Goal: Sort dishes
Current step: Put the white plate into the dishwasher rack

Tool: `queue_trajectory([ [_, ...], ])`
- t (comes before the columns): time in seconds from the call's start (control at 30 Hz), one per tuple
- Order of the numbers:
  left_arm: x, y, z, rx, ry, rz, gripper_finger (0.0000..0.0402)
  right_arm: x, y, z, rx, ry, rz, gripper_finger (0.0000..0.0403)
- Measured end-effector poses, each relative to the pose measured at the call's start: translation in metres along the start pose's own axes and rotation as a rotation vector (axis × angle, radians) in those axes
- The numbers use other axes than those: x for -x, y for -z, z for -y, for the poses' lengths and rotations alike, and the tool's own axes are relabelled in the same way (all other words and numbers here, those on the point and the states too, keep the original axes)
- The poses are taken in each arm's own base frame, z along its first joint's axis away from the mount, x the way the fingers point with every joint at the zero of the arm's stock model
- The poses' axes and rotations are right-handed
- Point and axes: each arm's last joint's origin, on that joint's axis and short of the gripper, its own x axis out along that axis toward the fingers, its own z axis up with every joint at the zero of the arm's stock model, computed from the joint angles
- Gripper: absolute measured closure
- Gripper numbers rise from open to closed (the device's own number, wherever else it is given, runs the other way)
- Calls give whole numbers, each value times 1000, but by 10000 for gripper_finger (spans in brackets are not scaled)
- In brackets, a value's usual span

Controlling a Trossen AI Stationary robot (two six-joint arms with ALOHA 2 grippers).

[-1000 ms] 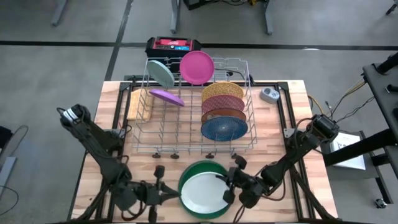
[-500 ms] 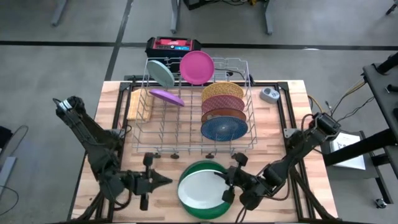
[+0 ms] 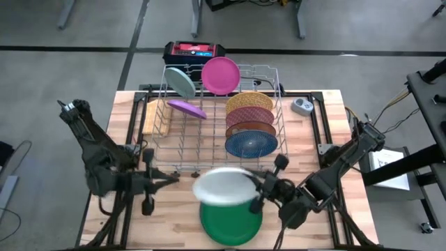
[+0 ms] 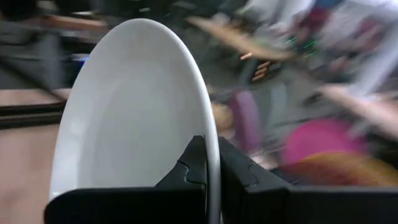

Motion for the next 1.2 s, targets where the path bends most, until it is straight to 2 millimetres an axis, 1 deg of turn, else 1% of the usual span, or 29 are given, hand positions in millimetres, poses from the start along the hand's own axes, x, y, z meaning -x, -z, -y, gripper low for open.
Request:
queue_trajectory([
  [0.1, 11, -6, -17, -4, -9, 37, 401, -12, -21, 14, 67, 129, 27, 403],
  [0.17, 20, -10, -30, 7, -17, 68, 402, -25, -31, 25, 82, 181, 23, 403],
  [0.23, 29, -13, -43, 28, -27, 99, 401, -43, -35, 35, 123, 219, 8, 403],
  [0.33, 41, -16, -60, 66, -38, 134, 401, -69, -40, 48, 170, 222, -5, 403],
  [0.43, 51, -17, -75, 107, -46, 164, 401, -90, -45, 62, 149, 198, 4, 403],
  [0.57, 61, -17, -88, 145, -54, 193, 402, -110, -50, 78, 132, 187, 29, 403],
  [0.67, 66, -16, -96, 163, -59, 208, 401, -124, -53, 85, 104, 178, 62, 403],
  [0.8, 74, -16, -106, 161, -68, 228, 401, -143, -49, 84, 145, 200, 76, 403],
  [0.97, 83, -14, -119, 195, -77, 256, 401, -169, -37, 73, 209, 229, 75, 403],
  [1.2, 96, -10, -136, 239, -89, 292, 401, -196, -25, 57, 298, 277, 121, 403],
])
